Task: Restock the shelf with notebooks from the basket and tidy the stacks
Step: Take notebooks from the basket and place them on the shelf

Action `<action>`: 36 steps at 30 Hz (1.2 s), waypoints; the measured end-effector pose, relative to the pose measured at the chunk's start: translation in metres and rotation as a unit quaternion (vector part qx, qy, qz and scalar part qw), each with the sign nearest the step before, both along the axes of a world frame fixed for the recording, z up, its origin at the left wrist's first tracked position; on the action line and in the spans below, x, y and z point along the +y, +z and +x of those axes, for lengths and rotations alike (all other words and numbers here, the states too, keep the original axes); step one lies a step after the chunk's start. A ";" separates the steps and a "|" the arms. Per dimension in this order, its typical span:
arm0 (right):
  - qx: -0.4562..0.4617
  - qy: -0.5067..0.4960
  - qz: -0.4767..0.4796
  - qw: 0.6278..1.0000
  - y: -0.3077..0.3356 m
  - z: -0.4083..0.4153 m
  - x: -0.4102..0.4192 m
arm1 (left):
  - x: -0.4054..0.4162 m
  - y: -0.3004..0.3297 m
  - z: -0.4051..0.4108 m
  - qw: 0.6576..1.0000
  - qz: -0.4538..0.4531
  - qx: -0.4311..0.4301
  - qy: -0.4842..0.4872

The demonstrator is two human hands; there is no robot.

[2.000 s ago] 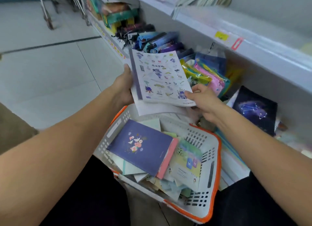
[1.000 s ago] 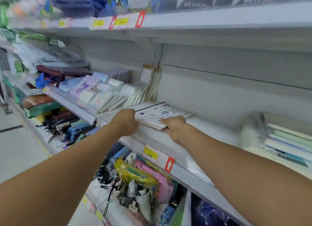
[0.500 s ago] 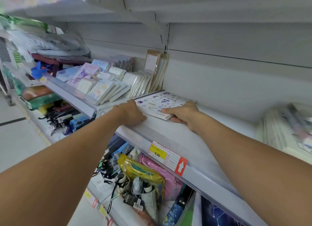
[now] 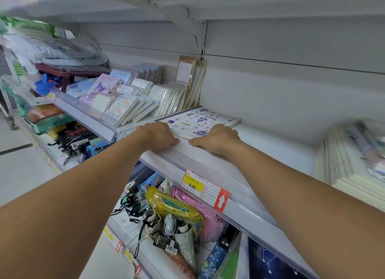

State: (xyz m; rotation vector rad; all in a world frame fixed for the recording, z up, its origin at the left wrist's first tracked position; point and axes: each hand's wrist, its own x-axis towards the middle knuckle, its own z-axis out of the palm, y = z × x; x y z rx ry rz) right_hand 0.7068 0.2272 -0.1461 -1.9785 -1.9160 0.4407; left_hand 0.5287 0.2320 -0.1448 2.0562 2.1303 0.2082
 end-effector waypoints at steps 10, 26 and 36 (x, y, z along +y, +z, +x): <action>-0.001 -0.032 0.031 0.999 -0.007 0.003 -0.008 | 0.001 -0.002 -0.001 1.000 0.001 -0.006 0.003; 0.028 -0.044 0.116 0.992 -0.020 -0.001 0.000 | 0.002 -0.004 -0.002 0.998 0.007 -0.058 -0.004; -0.023 0.003 0.024 0.999 0.001 -0.001 -0.005 | -0.039 -0.005 -0.012 0.958 0.166 -0.231 -0.028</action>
